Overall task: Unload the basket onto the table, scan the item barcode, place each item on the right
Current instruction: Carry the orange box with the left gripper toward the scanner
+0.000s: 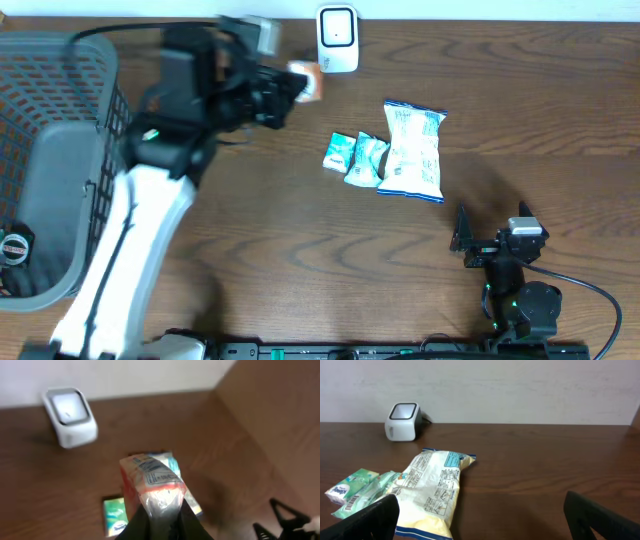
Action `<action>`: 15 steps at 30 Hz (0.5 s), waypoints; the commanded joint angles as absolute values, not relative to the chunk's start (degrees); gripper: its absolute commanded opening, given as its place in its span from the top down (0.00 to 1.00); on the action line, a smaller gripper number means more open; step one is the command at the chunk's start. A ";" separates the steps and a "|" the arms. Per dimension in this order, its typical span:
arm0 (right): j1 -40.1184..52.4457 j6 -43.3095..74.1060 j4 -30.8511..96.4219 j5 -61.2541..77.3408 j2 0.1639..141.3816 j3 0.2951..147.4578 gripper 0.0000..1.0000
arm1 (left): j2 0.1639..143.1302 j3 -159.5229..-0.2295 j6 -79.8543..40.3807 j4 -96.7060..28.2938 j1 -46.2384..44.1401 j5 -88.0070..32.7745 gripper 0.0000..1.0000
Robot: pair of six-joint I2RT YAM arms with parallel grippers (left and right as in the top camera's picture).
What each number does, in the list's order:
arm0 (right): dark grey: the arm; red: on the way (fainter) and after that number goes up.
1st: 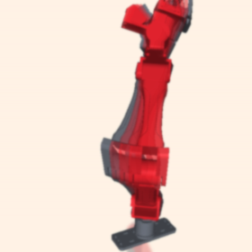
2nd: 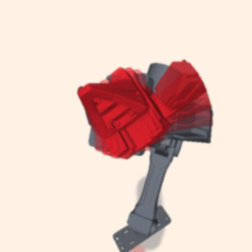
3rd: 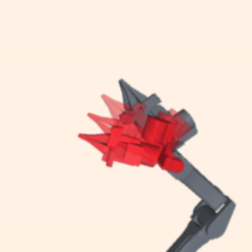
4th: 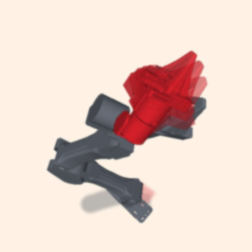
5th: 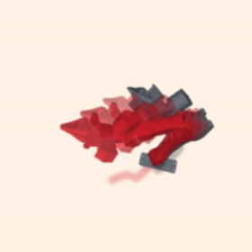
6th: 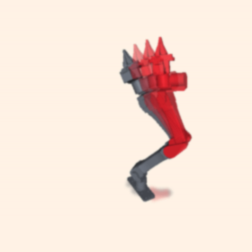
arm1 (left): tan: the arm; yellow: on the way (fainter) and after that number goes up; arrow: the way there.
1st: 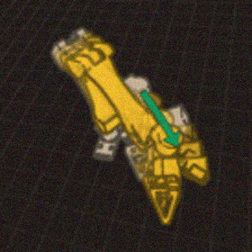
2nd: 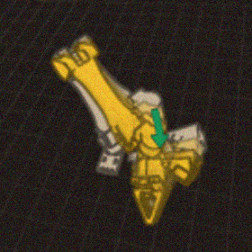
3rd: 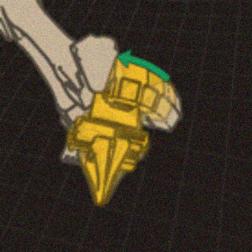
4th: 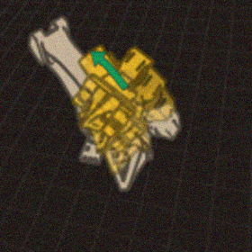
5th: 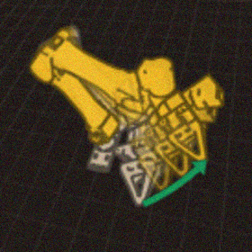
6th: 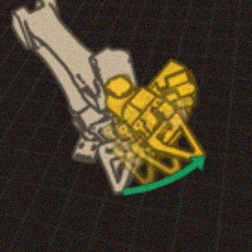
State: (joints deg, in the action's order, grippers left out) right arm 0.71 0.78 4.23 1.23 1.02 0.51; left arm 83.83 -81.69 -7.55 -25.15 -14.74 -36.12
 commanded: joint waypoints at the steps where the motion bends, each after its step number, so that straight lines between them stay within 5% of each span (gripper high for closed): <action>1: -0.01 0.36 4.32 1.19 0.82 0.36 0.01 | 90.02 -81.54 -4.93 -23.38 -17.72 -36.64 0.93; 10: -0.01 0.34 4.32 1.17 0.82 0.36 0.01 | 105.08 -81.54 -5.78 -11.44 -19.59 -36.45 0.92; 15: -0.01 0.36 4.32 1.19 0.82 0.36 0.01 | 111.09 -81.54 -17.17 -3.84 -19.97 -36.45 0.92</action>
State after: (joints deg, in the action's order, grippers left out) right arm 0.71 0.78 4.23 1.26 1.02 0.51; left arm 108.75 -81.62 -10.81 -5.67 -19.73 -36.05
